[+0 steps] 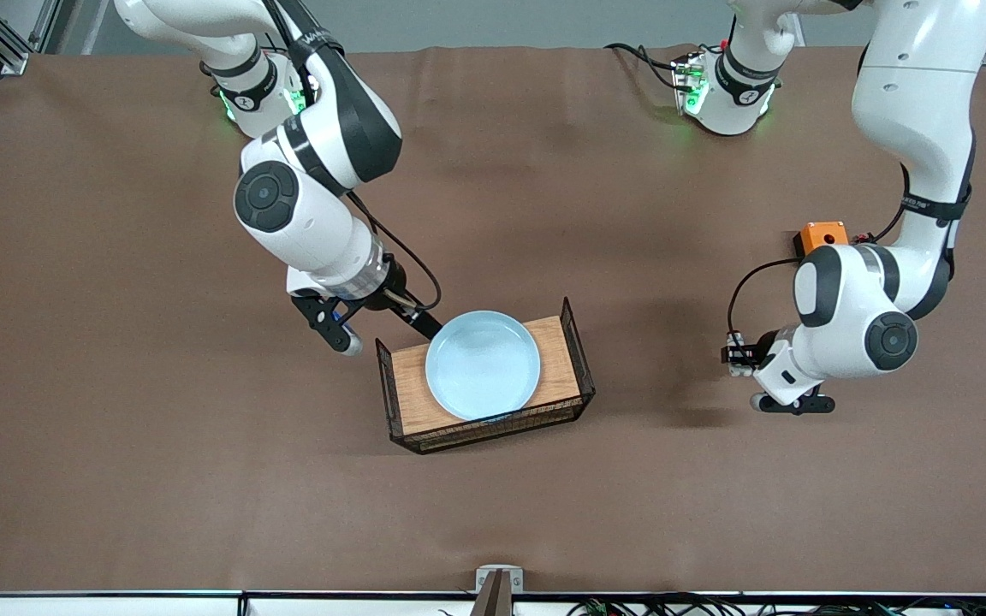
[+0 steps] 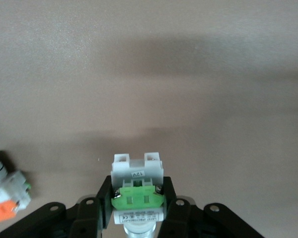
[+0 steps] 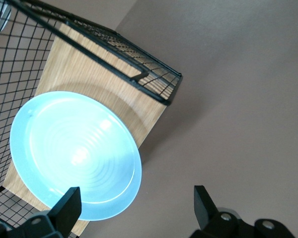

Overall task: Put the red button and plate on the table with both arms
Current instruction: 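Lower the switch with the left gripper while the right gripper reaches the plate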

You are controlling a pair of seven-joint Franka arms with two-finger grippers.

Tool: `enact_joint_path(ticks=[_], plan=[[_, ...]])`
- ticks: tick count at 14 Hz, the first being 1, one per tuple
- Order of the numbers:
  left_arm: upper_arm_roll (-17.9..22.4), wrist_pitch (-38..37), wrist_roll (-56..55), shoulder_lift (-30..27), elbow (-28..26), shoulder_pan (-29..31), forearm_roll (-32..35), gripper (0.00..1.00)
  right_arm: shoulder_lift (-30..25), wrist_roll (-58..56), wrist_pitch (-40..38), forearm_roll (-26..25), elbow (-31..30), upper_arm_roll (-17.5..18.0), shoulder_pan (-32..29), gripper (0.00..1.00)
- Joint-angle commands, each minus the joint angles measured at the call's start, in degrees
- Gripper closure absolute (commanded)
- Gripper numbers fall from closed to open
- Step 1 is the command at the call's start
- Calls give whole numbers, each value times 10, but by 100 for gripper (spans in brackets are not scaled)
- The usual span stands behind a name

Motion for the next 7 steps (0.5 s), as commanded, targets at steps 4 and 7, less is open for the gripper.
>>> enact_joint_path(ticks=[4,7], plan=[[1,22,17,37,14,19,37,100,34,5,56,1,6,-7,31,0],[1,22,18,41,15,21,36,27,52,4,76,-44,6,-7,42,0]])
